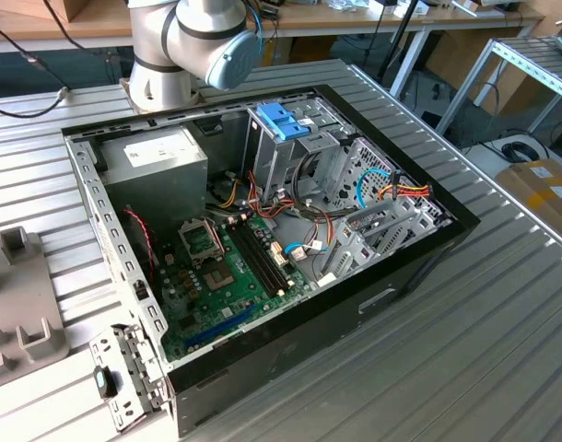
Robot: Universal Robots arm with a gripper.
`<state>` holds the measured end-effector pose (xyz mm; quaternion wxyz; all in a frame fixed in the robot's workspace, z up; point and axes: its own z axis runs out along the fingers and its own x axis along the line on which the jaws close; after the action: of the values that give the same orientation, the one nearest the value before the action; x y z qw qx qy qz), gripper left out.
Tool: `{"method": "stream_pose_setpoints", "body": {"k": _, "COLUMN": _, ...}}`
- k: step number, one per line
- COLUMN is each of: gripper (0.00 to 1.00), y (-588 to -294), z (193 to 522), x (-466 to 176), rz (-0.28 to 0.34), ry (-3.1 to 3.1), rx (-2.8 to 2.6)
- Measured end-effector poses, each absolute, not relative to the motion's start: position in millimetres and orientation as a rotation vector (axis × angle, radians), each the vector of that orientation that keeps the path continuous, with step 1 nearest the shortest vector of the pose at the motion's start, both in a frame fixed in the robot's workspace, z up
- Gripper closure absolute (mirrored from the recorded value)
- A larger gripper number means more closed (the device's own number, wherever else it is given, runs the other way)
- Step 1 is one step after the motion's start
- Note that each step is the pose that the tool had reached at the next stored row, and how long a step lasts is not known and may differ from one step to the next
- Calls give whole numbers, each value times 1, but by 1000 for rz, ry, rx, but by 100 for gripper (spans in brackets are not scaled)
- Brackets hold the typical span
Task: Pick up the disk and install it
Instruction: 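Pick up the disk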
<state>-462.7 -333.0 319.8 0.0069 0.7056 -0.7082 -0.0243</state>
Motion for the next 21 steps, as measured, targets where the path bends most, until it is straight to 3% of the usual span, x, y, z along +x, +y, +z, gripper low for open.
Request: {"method": "stream_pose_setpoints", "body": {"k": 21, "gripper": 63, "y": -333, "z": 350, "x": -463, "rz": -76, "ry": -2215, "rx": 2207}}
